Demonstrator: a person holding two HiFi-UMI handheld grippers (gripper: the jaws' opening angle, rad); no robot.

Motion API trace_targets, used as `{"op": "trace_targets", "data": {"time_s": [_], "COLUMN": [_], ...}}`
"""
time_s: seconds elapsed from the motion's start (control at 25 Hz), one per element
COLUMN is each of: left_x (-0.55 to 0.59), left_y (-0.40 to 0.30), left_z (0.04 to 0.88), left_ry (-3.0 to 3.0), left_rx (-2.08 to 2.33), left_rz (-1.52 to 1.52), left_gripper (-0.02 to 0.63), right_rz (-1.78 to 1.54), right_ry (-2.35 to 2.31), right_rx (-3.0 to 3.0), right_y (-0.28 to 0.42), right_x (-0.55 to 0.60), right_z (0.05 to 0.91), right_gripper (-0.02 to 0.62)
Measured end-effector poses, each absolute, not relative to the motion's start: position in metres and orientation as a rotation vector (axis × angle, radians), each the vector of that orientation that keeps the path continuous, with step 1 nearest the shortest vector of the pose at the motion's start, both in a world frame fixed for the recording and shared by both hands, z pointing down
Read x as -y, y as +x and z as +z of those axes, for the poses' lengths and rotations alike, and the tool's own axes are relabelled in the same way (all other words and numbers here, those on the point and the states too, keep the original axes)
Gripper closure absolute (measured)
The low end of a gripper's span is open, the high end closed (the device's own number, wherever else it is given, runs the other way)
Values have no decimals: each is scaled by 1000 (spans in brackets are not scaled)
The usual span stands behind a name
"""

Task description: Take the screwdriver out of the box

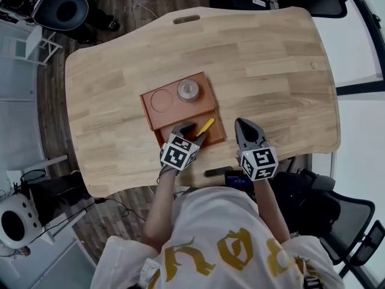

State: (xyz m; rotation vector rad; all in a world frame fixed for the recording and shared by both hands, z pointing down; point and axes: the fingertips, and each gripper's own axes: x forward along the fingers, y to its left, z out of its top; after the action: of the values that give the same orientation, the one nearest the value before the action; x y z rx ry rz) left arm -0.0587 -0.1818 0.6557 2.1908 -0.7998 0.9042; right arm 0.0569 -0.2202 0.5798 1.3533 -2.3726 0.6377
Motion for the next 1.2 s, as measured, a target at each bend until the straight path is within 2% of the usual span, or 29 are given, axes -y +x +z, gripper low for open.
{"op": "trace_targets", "data": {"time_s": [0.6, 0.84, 1.2], "left_x": [189, 190, 191], "left_y": [-53, -55, -53], "left_z": [683, 685, 685], "left_ry": [2273, 2248, 2231], "left_rx": [777, 824, 827], "left_rz": [1247, 1270, 1262], "left_gripper": [420, 510, 520], "right_rz": [684, 693, 701], "right_ry": [1341, 1337, 1347], "right_rx": [2346, 2347, 2357], "right_y": [59, 60, 66], "right_x": [239, 237, 237], "right_z": [596, 597, 595], "right_gripper": [584, 584, 583]}}
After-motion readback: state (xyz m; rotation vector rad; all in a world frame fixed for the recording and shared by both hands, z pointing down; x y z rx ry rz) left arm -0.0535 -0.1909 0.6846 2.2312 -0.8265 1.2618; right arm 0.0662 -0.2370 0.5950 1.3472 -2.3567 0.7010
